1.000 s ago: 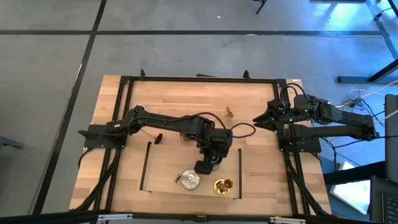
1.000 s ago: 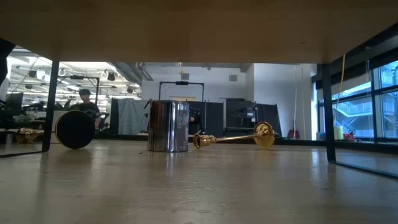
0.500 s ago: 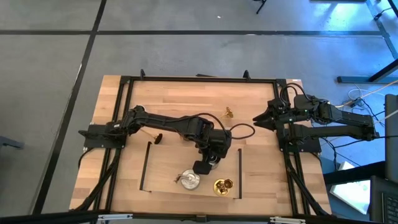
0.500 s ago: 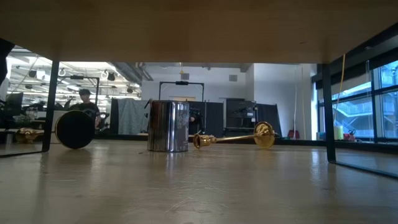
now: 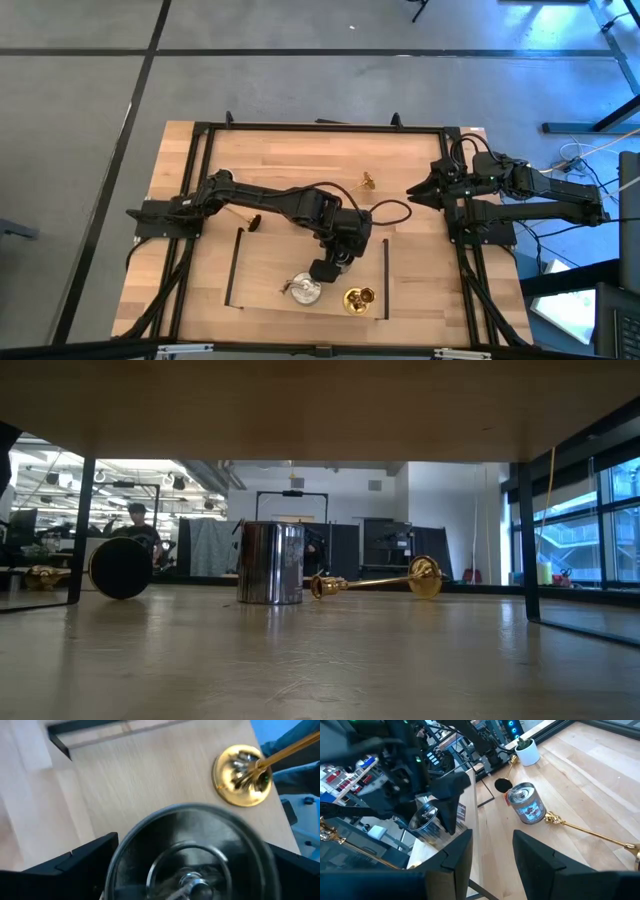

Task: Pick & Place candle stick holders
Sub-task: Put the top silver scented candle on the shelf

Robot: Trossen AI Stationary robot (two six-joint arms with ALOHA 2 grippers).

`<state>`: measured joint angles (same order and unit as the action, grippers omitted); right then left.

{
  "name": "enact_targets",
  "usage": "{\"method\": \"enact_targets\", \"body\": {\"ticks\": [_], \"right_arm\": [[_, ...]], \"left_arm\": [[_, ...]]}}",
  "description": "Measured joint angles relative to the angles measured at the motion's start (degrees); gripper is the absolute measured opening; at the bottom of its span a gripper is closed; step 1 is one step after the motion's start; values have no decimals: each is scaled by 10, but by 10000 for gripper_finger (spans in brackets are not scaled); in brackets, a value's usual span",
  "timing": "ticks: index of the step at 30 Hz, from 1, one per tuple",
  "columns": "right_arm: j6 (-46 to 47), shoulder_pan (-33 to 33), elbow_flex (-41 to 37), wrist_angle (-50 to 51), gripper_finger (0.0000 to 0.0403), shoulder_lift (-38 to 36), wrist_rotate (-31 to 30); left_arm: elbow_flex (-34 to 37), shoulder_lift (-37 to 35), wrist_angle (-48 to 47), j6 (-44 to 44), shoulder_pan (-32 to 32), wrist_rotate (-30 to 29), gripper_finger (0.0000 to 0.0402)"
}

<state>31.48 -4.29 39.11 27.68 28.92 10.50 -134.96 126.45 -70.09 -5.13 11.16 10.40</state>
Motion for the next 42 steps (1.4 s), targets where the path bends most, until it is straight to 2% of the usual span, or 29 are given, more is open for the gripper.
{"method": "enact_targets", "body": {"ticks": [11, 22, 35, 42], "right_arm": [[0, 0, 0, 4, 144, 0, 0], [7, 0, 0, 24, 144, 0, 0], [9, 0, 0, 30, 144, 0, 0], [12, 0, 0, 30, 144, 0, -5]], "left_arm": [[-1, -3, 27, -17, 2, -21, 400], [0, -16, 73, -75, 14, -102, 400], [0, -30, 79, -81, 19, -141, 400], [0, -50, 139, -107, 31, -238, 400]]}}
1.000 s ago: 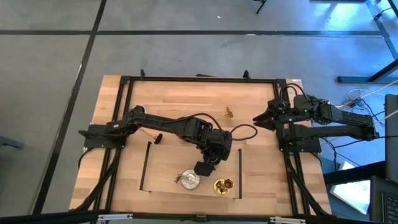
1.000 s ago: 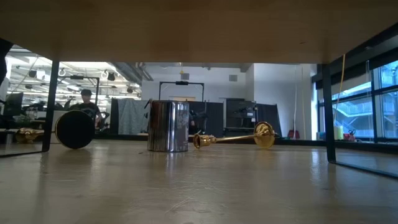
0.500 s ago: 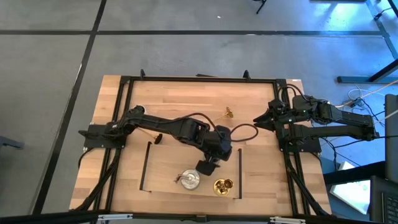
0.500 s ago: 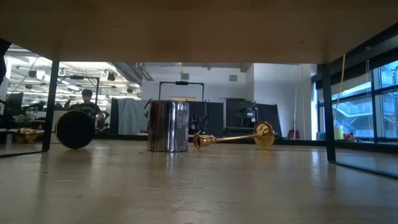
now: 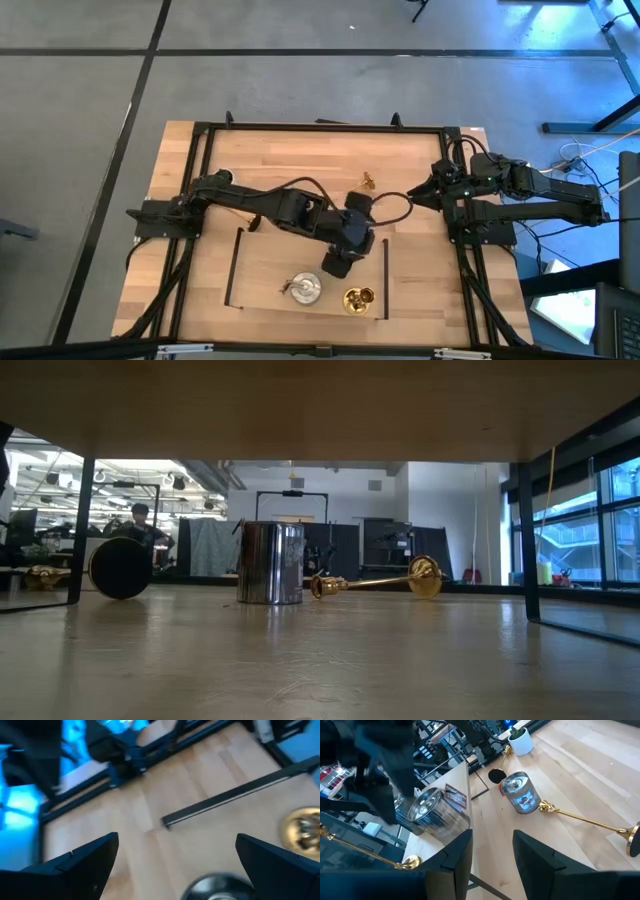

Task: Pick & Place candle stick holders
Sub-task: Put the top silver scented candle on the shelf

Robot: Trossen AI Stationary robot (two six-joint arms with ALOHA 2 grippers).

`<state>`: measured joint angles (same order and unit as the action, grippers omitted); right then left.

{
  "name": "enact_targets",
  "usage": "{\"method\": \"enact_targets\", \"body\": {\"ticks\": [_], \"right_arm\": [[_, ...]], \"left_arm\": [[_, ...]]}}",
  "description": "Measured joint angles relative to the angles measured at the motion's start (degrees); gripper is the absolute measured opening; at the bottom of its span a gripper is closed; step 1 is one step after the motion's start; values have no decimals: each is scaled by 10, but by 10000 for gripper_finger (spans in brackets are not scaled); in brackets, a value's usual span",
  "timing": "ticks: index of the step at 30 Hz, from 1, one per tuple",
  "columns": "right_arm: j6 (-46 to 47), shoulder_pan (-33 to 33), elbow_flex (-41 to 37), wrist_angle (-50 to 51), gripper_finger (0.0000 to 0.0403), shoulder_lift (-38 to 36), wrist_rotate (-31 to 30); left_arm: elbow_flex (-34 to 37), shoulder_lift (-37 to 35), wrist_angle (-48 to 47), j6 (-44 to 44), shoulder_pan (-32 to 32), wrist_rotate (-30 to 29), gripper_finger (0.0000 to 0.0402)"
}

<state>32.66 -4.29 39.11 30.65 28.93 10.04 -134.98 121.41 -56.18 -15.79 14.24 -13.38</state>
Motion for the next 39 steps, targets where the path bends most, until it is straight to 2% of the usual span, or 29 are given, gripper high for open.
{"method": "enact_targets", "body": {"ticks": [4, 6, 12, 15, 22, 25, 30, 33, 39], "right_arm": [[5, 0, 0, 0, 144, 0, 0], [10, 2, 0, -1, 144, 0, 0], [13, 12, 0, -2, 144, 0, -9], [15, 14, 0, -4, 144, 0, -10], [16, 14, 0, -15, 144, 0, -10], [16, 14, 0, -16, 144, 0, -10], [16, 14, 0, -16, 144, 0, -10], [16, 14, 0, -16, 144, 0, -10], [16, 14, 0, -16, 144, 0, 5]], "left_arm": [[0, -16, 5, 23, -5, -60, 400], [0, -27, 0, 67, -16, -79, 400], [0, -65, -76, 162, -61, 4, 400], [0, -83, -120, 193, -69, 10, 400], [6, -95, -314, 219, -74, 7, 399], [42, -95, -328, 221, -83, 17, 382], [97, -94, -269, 214, -85, 63, 297], [118, -92, -245, 214, -86, 85, 221], [118, -94, -244, 255, -96, 110, 59]]}}
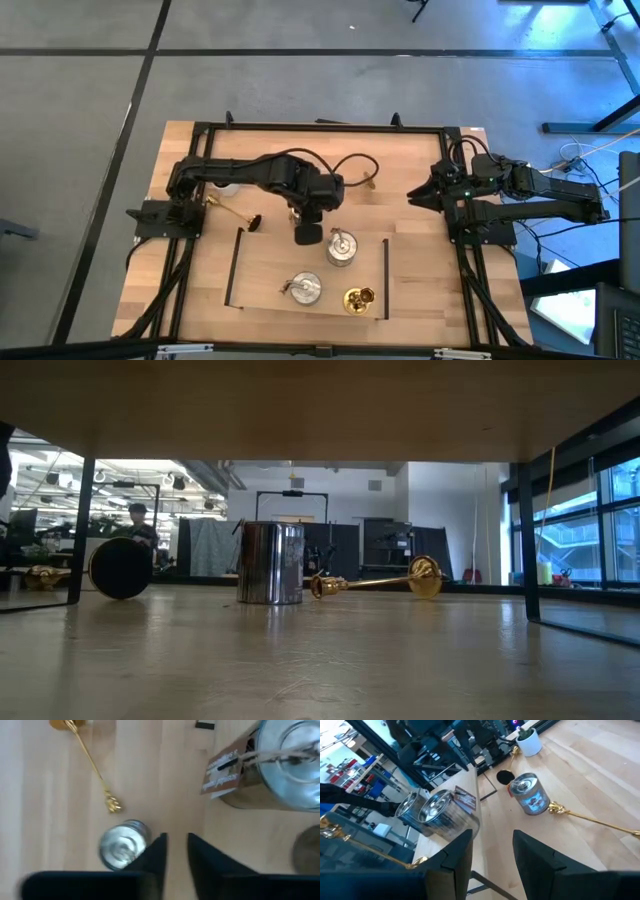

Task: Pick & Place candle stick holders
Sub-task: Put the top silver scented candle on the shelf

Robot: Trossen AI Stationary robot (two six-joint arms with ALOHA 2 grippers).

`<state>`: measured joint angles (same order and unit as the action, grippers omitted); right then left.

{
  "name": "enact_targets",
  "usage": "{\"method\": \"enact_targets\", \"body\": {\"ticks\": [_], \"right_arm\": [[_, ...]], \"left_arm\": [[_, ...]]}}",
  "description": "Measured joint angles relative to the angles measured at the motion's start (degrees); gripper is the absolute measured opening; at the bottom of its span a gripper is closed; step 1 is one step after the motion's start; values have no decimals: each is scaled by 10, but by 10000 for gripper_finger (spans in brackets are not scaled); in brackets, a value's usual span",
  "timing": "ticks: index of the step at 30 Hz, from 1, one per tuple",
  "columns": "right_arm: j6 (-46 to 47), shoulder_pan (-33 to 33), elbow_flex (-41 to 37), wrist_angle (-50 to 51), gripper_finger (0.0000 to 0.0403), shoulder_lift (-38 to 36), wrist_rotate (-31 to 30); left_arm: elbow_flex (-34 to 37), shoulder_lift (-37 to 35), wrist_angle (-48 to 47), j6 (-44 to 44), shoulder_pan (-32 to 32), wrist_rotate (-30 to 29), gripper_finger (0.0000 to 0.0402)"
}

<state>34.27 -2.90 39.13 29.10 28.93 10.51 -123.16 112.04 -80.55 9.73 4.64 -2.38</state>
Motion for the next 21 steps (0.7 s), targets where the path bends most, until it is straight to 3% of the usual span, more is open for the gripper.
{"method": "enact_targets", "body": {"ticks": [2, 5, 13, 21], "right_arm": [[0, 0, 0, 0, 144, 0, 2], [-1, 0, 0, -3, 144, 0, 10], [-11, 0, 0, -43, 144, 0, 32], [-20, 0, 0, -58, 144, 14, 32]], "left_arm": [[0, 0, 0, 22, -2, 29, 17], [0, 0, 0, 54, -3, 73, 5], [0, 1, 27, 125, 10, 116, 2], [0, 26, 49, 147, 33, 108, 2]]}}
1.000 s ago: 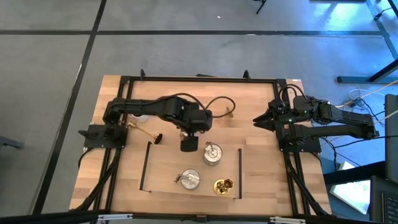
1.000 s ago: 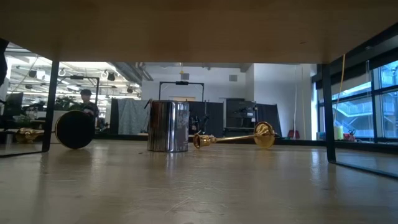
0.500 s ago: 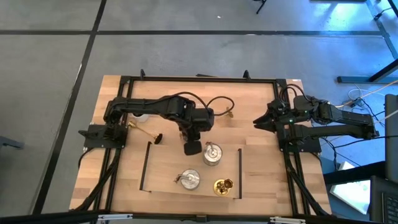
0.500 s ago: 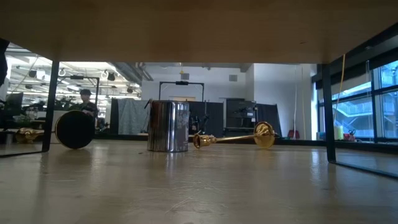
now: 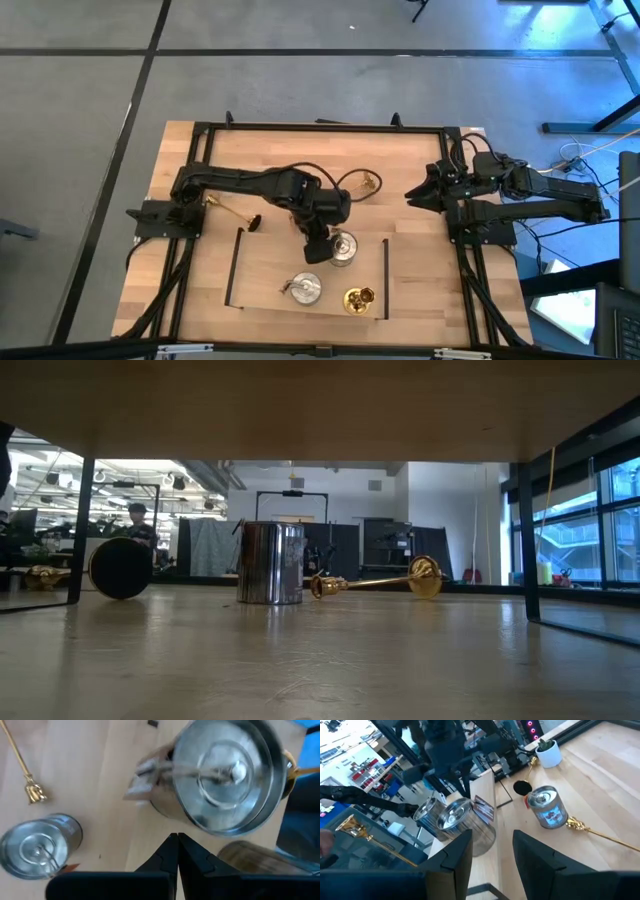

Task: Pick & Place candle stick holders
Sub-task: Put the top silver scented candle on the shelf

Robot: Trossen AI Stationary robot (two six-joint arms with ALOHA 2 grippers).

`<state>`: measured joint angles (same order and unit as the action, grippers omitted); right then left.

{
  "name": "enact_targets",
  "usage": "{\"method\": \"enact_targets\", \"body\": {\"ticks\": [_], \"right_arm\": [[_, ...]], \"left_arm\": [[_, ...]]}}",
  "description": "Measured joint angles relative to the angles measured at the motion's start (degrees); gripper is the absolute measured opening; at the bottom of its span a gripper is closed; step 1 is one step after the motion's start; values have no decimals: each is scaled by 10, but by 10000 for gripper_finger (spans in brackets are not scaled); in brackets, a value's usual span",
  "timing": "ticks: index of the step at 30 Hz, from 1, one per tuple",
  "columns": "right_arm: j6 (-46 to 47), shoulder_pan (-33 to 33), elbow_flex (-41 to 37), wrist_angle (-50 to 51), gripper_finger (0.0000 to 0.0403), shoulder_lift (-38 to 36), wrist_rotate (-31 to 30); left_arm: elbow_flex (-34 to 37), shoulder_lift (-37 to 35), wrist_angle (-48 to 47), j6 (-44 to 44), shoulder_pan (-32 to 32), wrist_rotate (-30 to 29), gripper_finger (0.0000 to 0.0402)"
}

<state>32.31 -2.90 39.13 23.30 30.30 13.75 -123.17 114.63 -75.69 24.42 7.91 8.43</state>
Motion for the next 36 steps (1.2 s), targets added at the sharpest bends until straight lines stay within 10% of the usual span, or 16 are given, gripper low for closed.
{"method": "enact_targets", "body": {"ticks": [36], "right_arm": [[-17, 31, 0, -35, 144, 39, 13]], "left_arm": [[1, 53, 81, -31, 1, 7, 2]]}}
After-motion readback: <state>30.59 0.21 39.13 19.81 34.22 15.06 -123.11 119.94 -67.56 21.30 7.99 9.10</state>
